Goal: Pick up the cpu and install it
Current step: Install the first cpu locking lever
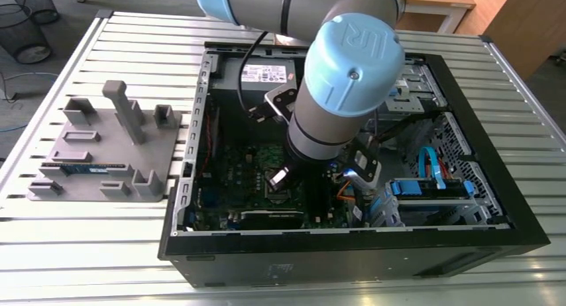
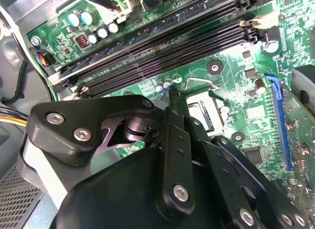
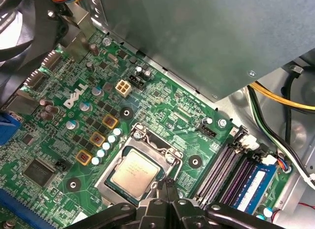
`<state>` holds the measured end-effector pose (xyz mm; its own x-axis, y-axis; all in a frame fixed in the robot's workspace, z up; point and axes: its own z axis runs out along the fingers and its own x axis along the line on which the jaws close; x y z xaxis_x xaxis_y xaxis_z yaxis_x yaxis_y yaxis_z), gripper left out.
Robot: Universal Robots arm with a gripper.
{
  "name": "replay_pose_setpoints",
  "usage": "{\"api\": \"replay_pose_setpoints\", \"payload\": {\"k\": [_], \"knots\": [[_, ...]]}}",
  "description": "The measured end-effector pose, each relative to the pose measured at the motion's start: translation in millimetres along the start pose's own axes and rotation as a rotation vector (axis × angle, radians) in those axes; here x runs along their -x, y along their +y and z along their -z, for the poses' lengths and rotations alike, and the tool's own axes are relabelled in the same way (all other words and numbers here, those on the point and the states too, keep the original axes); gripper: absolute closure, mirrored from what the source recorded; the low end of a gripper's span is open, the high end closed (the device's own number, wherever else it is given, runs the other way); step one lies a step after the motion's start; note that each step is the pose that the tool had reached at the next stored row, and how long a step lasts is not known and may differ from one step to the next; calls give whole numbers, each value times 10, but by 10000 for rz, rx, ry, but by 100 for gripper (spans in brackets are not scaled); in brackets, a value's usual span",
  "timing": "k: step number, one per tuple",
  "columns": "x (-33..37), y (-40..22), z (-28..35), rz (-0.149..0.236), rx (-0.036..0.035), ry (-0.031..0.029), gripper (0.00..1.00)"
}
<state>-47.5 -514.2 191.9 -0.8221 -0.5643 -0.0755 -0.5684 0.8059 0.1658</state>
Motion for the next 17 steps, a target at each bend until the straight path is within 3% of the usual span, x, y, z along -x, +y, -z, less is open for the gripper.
{"api": "replay_pose_setpoints", "payload": {"k": [7,17], "knots": [[-17,11,-3,-18,-16,7,89],[-45,-29,11,-99,-85,37,89]]}}
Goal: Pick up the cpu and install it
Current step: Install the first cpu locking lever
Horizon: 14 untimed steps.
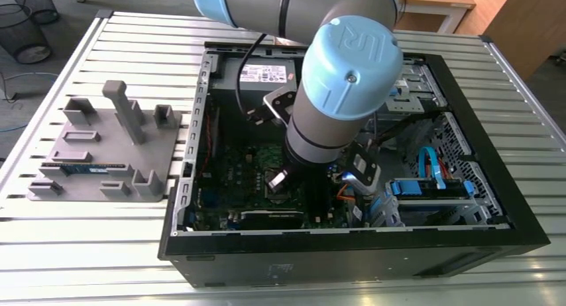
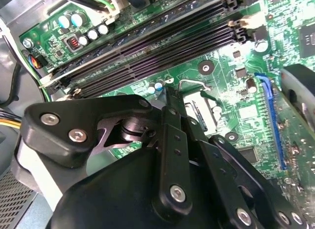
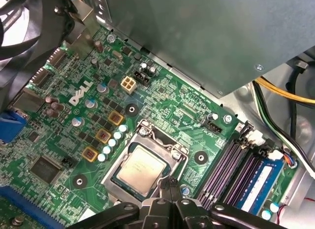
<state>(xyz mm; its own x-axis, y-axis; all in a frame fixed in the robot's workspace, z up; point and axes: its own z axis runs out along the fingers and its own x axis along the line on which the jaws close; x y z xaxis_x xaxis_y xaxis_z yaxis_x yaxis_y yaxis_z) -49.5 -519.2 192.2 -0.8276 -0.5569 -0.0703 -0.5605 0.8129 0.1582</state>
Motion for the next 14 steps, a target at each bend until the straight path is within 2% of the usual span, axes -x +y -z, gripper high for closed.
{"api": "replay_pose_setpoints", "payload": {"k": [5,11,14], "knots": [[-4,-6,4,-9,-36,23,89],[-5,-6,4,-9,-35,22,89],[-5,-7,4,148,-25,48,89]]}}
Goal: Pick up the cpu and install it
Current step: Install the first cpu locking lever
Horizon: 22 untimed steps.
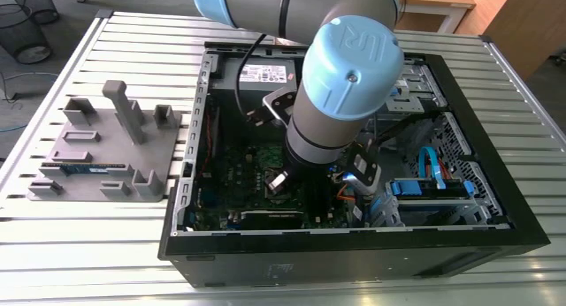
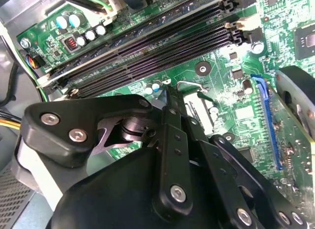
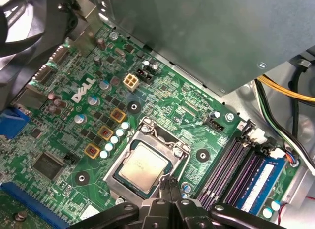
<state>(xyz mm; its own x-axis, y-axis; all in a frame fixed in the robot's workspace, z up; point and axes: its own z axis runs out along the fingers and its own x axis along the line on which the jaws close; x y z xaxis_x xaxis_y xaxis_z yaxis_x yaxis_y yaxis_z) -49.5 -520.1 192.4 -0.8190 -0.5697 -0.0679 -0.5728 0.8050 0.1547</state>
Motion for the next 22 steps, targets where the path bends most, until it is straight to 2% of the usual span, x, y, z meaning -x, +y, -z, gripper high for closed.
{"api": "replay_pose_setpoints", "payload": {"k": [10,17,22], "knots": [[0,0,-1,901,63,140,89],[28,-22,-12,1038,72,163,89],[21,-36,-13,1127,80,174,89]]}}
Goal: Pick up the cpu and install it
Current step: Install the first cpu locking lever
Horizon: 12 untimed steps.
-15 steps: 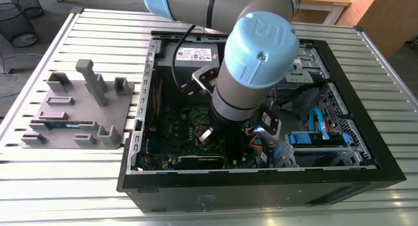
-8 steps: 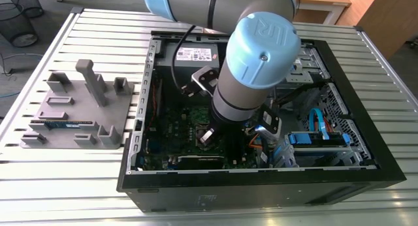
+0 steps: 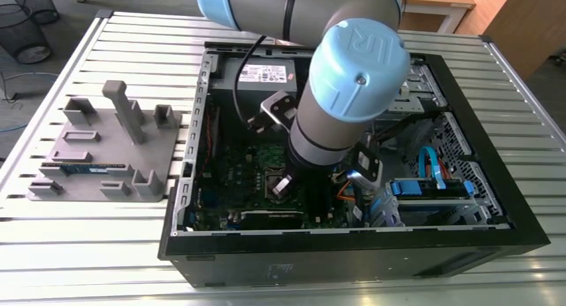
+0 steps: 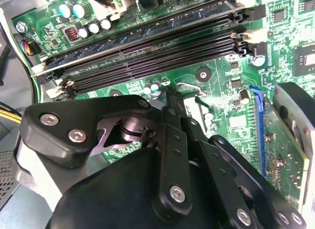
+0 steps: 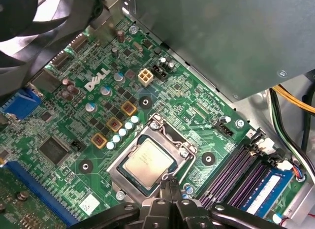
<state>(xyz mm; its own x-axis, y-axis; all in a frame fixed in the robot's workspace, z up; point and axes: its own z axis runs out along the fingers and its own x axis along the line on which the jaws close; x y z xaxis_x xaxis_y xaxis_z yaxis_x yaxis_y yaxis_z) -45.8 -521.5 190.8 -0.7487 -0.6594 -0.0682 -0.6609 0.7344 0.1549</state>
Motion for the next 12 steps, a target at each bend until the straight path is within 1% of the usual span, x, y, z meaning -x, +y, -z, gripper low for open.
{"api": "replay_pose_setpoints", "payload": {"k": [4,12], "knots": [[-7,-10,-1,151,7,28,89],[-1,-20,-17,790,50,130,89]]}}
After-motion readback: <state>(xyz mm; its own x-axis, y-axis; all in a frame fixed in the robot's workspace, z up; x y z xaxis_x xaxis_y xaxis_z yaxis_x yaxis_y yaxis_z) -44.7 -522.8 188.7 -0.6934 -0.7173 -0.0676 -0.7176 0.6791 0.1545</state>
